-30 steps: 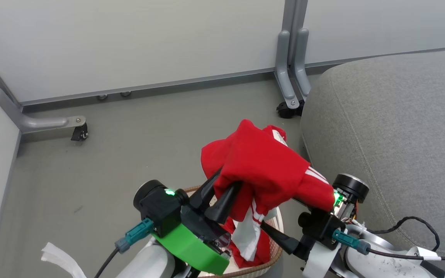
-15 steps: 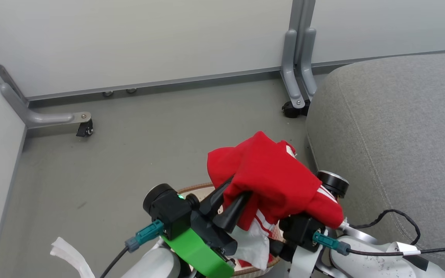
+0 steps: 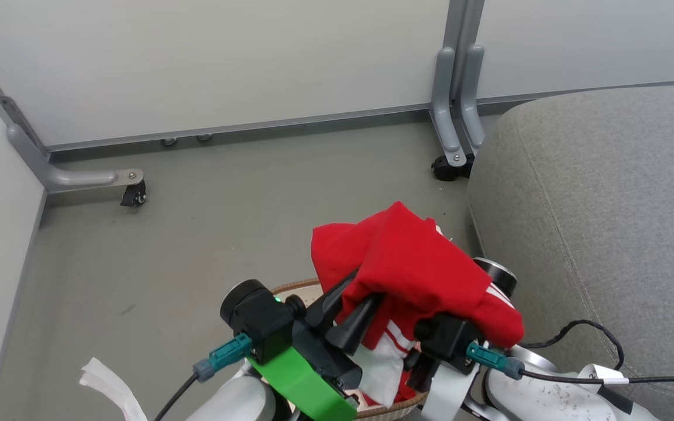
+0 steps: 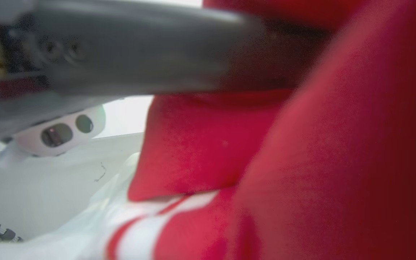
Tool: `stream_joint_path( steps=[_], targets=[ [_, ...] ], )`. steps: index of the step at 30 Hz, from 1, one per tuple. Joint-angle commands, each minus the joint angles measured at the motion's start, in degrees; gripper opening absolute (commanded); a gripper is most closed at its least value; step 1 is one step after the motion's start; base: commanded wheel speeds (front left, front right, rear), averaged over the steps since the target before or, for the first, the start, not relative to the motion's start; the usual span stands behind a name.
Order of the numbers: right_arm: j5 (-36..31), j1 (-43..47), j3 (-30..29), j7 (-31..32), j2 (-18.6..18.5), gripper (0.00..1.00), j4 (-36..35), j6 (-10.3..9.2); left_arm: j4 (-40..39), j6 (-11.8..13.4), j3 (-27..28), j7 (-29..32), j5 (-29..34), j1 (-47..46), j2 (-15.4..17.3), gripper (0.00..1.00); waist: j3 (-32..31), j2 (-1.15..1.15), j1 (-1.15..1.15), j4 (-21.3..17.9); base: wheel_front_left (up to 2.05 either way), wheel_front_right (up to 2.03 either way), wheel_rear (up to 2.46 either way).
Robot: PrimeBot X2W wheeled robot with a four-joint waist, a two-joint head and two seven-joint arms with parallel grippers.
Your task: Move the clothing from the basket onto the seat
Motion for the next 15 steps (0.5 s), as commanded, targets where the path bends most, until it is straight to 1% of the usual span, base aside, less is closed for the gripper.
stream_joint_path(
  steps=[1, 9, 15],
  targets=[
    [0.62, 1.02, -0.49, -0.18, 0.43, 0.0, -0.39, -0.02, 0.12, -0.12, -0.05, -0.03, -0.01, -0.63, 0.16, 0.0, 0.0, 0.0, 0.0, 0.04, 0.0, 0.0, 0.0],
    [1.16, 3.74, -4.99, -0.18, 1.11, 0.0, -0.89, -0.02, 0.38, -0.12, 1.41, -0.03, 0.53, 0.22, 0.29, 0.0, 0.04, 0.0, 0.0, 0.0, 0.0, 0.0, 0.0],
    [2.27, 6.65, -10.74, -0.18, 2.31, 0.0, -1.82, -0.02, 0.62, -0.12, 3.45, -0.03, 1.15, 0.85, -0.04, 0.0, 0.33, 0.0, 0.0, -0.34, 0.0, 0.0, 0.0]
  ],
)
